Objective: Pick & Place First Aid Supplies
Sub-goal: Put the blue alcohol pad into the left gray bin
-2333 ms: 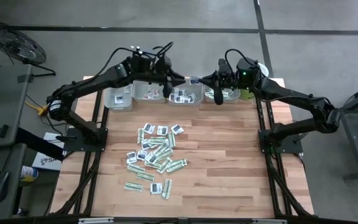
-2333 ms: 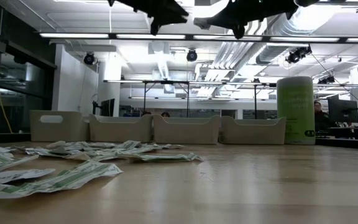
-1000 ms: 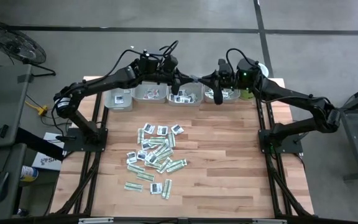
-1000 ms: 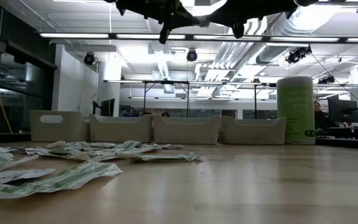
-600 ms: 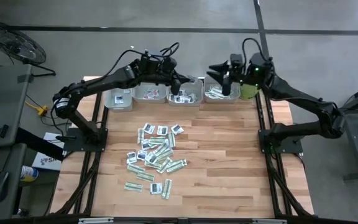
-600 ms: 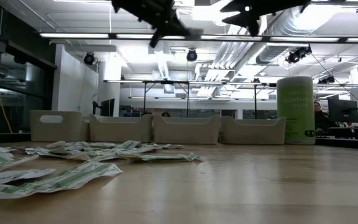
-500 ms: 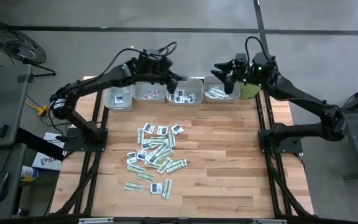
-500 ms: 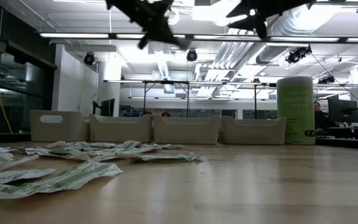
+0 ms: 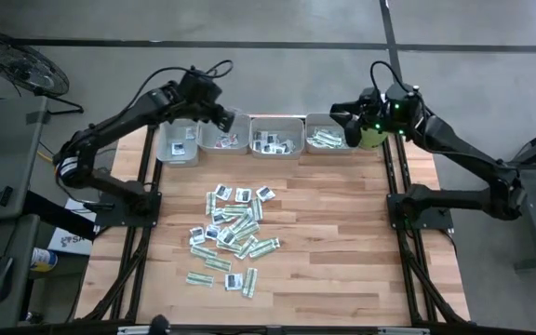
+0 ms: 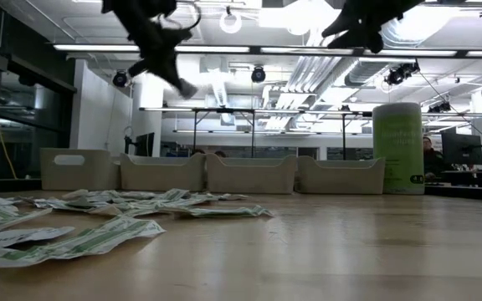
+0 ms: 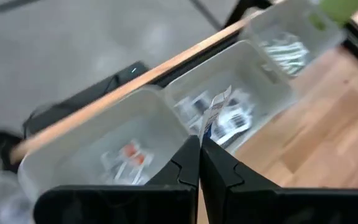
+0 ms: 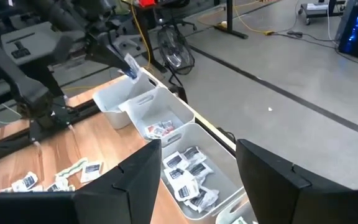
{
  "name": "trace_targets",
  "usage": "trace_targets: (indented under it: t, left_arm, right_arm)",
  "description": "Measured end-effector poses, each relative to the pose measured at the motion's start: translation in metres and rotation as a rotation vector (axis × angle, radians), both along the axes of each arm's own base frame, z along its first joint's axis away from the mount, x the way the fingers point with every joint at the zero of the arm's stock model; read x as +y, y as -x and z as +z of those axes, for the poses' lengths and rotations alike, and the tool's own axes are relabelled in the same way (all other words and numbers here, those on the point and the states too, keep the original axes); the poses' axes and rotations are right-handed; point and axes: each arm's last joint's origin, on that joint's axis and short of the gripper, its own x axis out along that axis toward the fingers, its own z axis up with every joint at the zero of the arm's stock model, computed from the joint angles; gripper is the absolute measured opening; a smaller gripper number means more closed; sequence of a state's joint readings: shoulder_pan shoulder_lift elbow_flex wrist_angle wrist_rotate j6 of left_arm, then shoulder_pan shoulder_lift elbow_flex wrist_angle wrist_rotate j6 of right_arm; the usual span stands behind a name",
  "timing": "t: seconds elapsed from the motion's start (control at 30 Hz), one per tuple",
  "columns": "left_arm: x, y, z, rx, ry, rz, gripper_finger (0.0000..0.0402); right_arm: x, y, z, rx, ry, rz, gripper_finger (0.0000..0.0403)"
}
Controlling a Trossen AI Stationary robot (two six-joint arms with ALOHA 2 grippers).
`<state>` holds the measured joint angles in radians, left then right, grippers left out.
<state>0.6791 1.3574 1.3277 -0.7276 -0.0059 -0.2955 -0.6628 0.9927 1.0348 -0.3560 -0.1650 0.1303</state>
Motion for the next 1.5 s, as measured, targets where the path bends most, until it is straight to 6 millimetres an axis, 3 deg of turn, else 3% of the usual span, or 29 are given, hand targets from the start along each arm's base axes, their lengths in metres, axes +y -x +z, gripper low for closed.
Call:
trace_targets:
  t: [0.33, 0.7, 1.13, 1.5]
  left_arm:
    - [-0.005, 0.056, -0.059, -0.003, 0.183, 0.324, 0.0]
    - [-0.015, 0.084, -0.118, 0.044, 0.343, 0.645, 0.0]
    - [-0.019, 0.095, -0.126, 0.164, 0.294, 0.787, 0.0]
    - [-0.012, 0.107, -0.127, 0.169, 0.34, 0.808, 0.0001]
  right_arm:
    - [0.0, 0.0, -0.001, 0.009, -0.008, 0.001, 0.0202]
    - [0.0, 0.0, -0.001, 0.007, -0.009, 0.001, 0.0202]
    - [0.001, 0.0, -0.001, 0.004, -0.018, 0.001, 0.0202]
    - [0.001, 0.0, -0.001, 0.004, -0.017, 0.001, 0.0202]
